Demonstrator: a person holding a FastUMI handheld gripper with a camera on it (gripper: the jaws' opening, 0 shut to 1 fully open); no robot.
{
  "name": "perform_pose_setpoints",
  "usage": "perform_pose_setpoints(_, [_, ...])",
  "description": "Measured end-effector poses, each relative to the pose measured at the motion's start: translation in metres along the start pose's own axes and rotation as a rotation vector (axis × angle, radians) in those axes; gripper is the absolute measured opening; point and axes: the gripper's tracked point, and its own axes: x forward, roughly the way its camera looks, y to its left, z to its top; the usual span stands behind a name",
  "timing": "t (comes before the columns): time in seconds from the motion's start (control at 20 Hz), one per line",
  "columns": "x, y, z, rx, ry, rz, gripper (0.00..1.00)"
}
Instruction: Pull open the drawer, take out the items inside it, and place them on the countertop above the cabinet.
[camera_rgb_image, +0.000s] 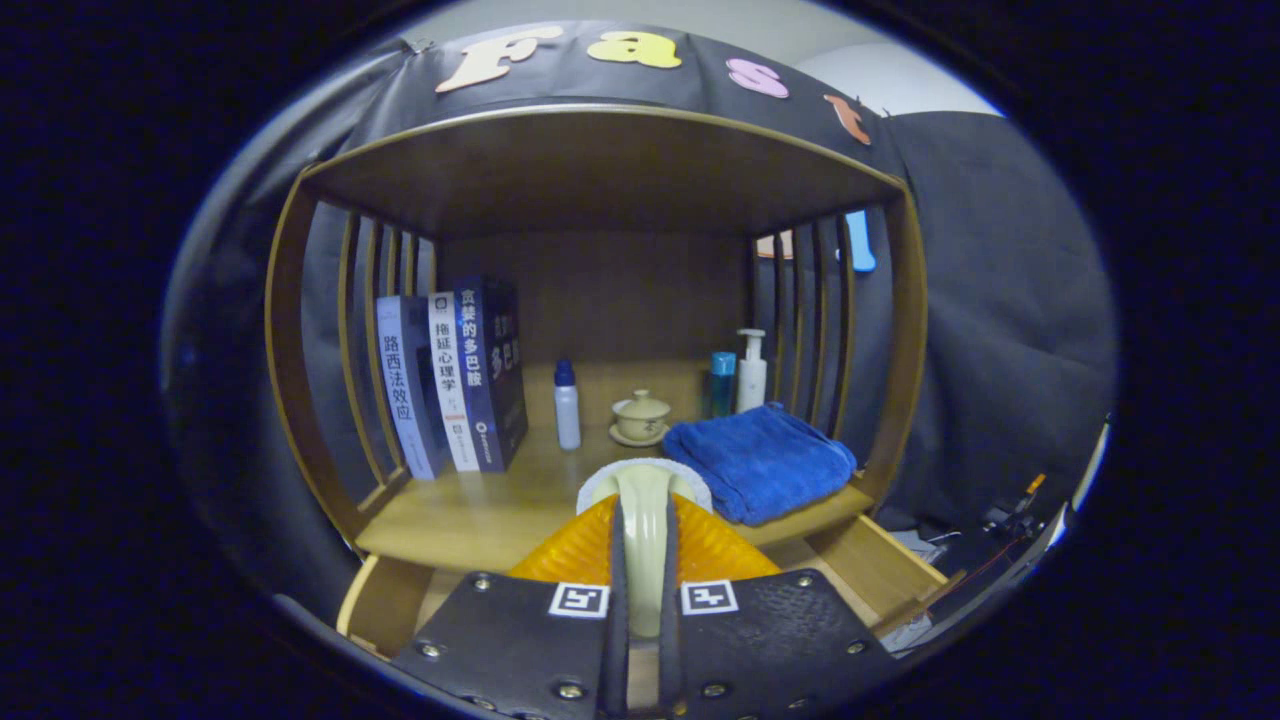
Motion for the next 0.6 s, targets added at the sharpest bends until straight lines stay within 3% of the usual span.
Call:
perform_pose_setpoints(0.5, [0.087,0.037,-0.051,-0.067,0.232,0.076,0.12])
perform_pose_setpoints(0.6, [0.098,0.039,-0.046,-0.04,0.218,0.082,0.12])
